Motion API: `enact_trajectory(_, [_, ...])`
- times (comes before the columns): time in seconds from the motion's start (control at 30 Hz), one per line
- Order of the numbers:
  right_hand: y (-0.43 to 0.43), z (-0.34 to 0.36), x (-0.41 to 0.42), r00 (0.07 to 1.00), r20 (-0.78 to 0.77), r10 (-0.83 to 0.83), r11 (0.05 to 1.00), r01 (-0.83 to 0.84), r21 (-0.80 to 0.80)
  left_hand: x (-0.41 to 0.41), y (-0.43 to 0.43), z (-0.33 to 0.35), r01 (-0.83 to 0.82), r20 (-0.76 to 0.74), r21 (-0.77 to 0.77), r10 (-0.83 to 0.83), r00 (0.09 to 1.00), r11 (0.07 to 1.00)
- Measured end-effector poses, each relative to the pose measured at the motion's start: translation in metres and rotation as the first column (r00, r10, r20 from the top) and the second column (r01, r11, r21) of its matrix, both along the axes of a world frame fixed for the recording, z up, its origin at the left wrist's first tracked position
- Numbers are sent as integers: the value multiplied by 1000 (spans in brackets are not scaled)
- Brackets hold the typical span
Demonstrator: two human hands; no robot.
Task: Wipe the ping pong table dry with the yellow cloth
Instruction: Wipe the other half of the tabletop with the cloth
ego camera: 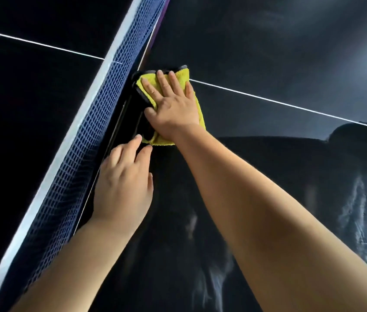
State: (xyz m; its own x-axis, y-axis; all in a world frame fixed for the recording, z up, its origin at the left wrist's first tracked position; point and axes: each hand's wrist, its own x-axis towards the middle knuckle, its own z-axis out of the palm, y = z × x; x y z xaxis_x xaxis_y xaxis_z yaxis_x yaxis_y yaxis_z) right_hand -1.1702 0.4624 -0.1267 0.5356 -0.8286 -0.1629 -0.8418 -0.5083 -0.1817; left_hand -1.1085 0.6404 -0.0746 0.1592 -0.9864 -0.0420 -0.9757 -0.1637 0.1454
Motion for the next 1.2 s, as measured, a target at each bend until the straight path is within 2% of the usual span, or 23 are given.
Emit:
enact_trajectory(0.13, [6,-6,-52,994,29,-106,994,107,-18,-29,-25,-4,24,35,39,-26,999,999])
enact_trajectory(0.33, [-6,-6,-164,943,30,-331,943,332,-24,-103,-58,-7,164,13,30,-165,986,986])
enact_trajectory(0.5, [-17,-8,-263,833,47,-552,832,554,-41,-167,-73,-13,312,3,-37,-312,950,950])
enact_trajectory(0.7, [-19,-9,-355,635,19,-772,634,772,-31,-223,-66,-24,421,16,-83,-421,907,903])
enact_trajectory(0.87, [-2,-9,-381,580,2,-815,579,815,-11,-253,-56,-22,470,31,-88,-469,883,878])
enact_trajectory(1.2, [93,3,-415,628,-44,-777,629,778,-14,-274,2,-6,464,53,-58,-461,886,884])
